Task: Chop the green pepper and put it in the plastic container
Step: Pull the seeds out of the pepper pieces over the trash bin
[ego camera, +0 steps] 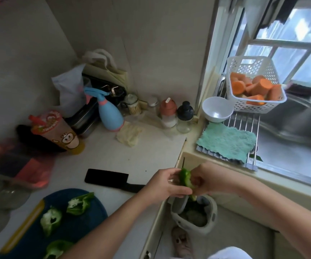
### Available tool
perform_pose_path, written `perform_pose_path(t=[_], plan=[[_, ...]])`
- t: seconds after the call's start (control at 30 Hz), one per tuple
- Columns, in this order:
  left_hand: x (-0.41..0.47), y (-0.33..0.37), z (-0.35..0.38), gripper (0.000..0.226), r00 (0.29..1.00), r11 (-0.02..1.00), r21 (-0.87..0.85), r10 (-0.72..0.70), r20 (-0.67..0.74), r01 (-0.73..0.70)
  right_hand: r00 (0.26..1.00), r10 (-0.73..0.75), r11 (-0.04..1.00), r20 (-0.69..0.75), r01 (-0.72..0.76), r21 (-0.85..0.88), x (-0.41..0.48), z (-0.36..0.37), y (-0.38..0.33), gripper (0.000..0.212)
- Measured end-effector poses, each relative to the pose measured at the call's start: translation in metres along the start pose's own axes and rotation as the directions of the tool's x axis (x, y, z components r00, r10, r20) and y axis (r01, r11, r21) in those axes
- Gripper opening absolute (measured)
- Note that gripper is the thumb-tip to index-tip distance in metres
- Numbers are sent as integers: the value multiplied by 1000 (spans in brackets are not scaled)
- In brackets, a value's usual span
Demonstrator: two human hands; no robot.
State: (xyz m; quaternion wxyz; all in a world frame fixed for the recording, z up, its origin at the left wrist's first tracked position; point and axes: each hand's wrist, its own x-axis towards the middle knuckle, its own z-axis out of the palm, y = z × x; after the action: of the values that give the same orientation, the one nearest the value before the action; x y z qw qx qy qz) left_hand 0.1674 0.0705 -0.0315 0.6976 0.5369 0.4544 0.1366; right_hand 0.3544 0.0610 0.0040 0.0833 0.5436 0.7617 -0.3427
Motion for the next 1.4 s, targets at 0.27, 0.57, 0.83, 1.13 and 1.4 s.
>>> perform_pose_path(t=[0.27, 0.57, 0.83, 1.13, 1.4], plan=[[9, 2, 0, 49, 994, 993, 110, 49, -102, -38, 997, -54, 998, -48, 53, -28, 9, -2, 0, 25], [17, -1, 2, 55, 995, 996, 87, 24, -96, -16, 976, -72, 978, -208, 110, 176, 15, 10, 19, 15], [39, -7, 25, 46, 1000, 994, 106, -11, -25, 14, 980, 81, 908, -181, 3, 419, -1, 15, 44, 16], [51, -2, 47, 86, 1000, 983, 184, 8, 7, -9, 996, 83, 338, 11, -39, 940, -31, 20, 66, 27], [47, 7, 50, 87, 997, 995, 92, 18, 73, -25, 970, 206, 410, -133, 38, 911, -31, 13, 58, 5]])
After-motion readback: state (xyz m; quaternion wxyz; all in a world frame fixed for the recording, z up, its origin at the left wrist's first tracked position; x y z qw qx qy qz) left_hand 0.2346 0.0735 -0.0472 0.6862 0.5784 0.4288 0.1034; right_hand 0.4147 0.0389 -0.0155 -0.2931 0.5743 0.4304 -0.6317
